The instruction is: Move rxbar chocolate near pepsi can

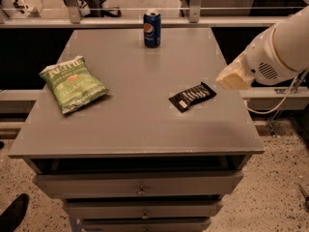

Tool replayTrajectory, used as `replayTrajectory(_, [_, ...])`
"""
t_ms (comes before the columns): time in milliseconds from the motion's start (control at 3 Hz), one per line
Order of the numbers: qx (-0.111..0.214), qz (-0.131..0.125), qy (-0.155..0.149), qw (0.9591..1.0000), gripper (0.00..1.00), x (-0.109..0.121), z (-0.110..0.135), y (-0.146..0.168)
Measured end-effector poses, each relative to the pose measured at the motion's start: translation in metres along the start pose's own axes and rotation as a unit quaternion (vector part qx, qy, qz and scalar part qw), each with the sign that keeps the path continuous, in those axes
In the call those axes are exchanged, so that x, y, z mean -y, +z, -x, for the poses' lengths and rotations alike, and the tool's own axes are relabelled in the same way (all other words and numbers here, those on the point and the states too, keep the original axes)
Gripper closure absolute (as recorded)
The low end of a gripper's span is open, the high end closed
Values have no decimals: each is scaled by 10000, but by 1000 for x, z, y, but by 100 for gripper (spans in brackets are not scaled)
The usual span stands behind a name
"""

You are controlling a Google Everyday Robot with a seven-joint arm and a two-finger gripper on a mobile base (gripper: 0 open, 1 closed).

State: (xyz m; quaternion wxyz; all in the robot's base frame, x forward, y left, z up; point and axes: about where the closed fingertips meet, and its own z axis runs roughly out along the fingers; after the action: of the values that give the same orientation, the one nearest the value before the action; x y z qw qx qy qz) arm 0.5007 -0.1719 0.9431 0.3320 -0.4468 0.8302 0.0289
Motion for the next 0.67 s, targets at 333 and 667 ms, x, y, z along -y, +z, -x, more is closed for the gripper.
replayTrajectory(333, [-6, 7, 0, 10000, 100, -1, 0, 1])
replayTrajectory(667, [290, 54, 54, 9996, 82, 3, -4, 1])
